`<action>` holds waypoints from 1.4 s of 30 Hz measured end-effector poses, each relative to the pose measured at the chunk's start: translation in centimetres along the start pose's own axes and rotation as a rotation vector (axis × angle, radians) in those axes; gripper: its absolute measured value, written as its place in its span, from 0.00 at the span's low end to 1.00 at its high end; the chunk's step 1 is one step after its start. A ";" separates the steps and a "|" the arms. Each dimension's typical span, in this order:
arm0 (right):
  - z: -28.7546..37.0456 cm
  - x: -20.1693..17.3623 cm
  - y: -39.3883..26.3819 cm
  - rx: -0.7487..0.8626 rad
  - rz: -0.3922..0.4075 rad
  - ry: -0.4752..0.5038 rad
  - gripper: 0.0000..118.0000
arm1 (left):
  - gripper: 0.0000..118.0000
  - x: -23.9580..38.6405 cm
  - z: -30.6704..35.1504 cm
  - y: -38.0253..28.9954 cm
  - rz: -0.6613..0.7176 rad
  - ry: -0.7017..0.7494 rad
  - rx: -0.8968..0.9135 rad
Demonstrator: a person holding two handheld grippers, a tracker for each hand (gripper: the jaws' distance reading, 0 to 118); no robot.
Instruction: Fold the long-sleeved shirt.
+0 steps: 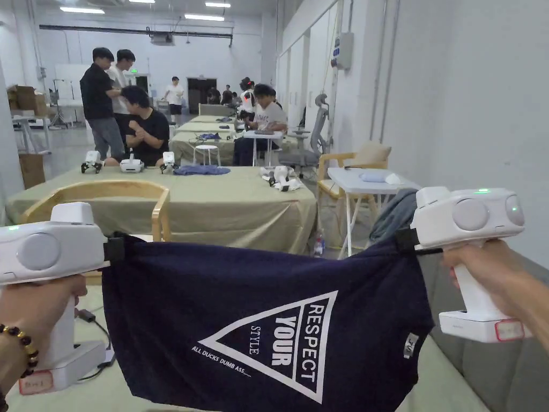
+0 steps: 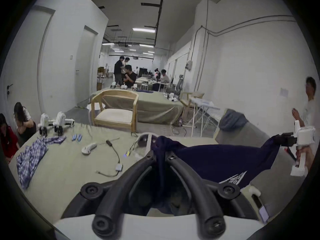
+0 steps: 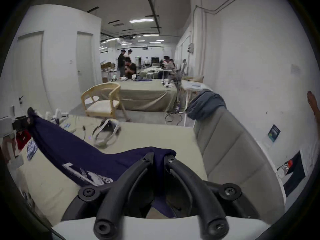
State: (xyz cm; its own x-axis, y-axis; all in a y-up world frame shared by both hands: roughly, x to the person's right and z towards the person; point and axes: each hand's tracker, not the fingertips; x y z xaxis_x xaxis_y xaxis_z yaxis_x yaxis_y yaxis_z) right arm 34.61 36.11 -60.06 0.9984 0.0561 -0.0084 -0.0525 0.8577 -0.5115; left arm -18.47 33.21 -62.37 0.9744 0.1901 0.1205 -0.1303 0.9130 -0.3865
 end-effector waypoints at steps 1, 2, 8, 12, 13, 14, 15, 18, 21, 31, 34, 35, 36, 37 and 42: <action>1.7 -0.4 -1.5 0.007 0.034 0.019 0.08 | 0.09 -0.6 1.3 -1.7 -0.006 0.001 0.001; 3.5 -0.8 -3.0 -0.005 0.063 0.024 0.08 | 0.09 -1.2 2.5 -3.3 -0.005 -0.003 0.007; 13.4 -1.9 -14.8 -0.045 0.032 0.129 0.08 | 0.09 -2.6 13.0 -14.4 -0.022 -0.007 -0.115; 17.8 -2.7 -24.3 -0.220 0.040 0.180 0.08 | 0.09 -4.1 19.2 -22.4 -0.006 -0.019 -0.289; 18.1 -2.9 -26.7 -0.289 0.051 0.213 0.08 | 0.09 -4.6 20.1 -24.3 -0.010 -0.028 -0.346; 17.2 -2.7 -29.1 -0.353 0.044 0.224 0.08 | 0.09 -4.8 20.6 -26.1 -0.014 -0.009 -0.413; 17.0 -3.0 -31.2 -0.439 0.055 0.242 0.08 | 0.09 -5.1 20.9 -27.8 -0.013 0.004 -0.460; 15.4 -5.0 -36.6 -0.683 0.127 0.328 0.08 | 0.09 -5.3 20.3 -32.6 -0.023 0.003 -0.638; 12.6 -5.7 -40.1 -0.830 0.164 0.357 0.07 | 0.09 -6.3 18.8 -35.2 -0.002 -0.003 -0.684; 10.5 -6.0 -34.7 -0.626 0.109 0.254 0.69 | 0.83 -5.7 19.0 -27.1 0.097 -0.087 -0.465; 6.6 -6.3 -31.4 -0.560 0.099 0.179 0.02 | 0.05 -4.1 15.8 -24.8 -0.025 -0.097 -0.414; 4.8 -6.6 -30.0 -0.516 0.112 0.175 0.02 | 0.04 -3.8 13.9 -24.8 -0.072 -0.048 -0.367; 2.9 -6.9 -28.6 -0.495 0.108 0.169 0.02 | 0.04 -3.1 12.3 -24.4 -0.086 -0.036 -0.367; 0.8 -7.1 -27.0 -0.493 0.087 0.184 0.04 | 0.04 -2.7 10.7 -23.9 -0.097 -0.054 -0.372; -14.7 -7.8 -18.0 -0.410 -0.001 0.212 0.53 | 0.04 -2.1 2.5 -23.5 -0.059 -0.122 -0.357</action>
State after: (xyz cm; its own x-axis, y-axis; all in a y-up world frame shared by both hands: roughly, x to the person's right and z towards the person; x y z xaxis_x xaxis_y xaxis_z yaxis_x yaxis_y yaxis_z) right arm 28.13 12.70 -63.44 0.9831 -0.0868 -0.1610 -0.0811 0.5821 -0.8090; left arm -17.94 12.28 -51.27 0.9464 0.2022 0.2517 0.0183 0.7446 -0.6673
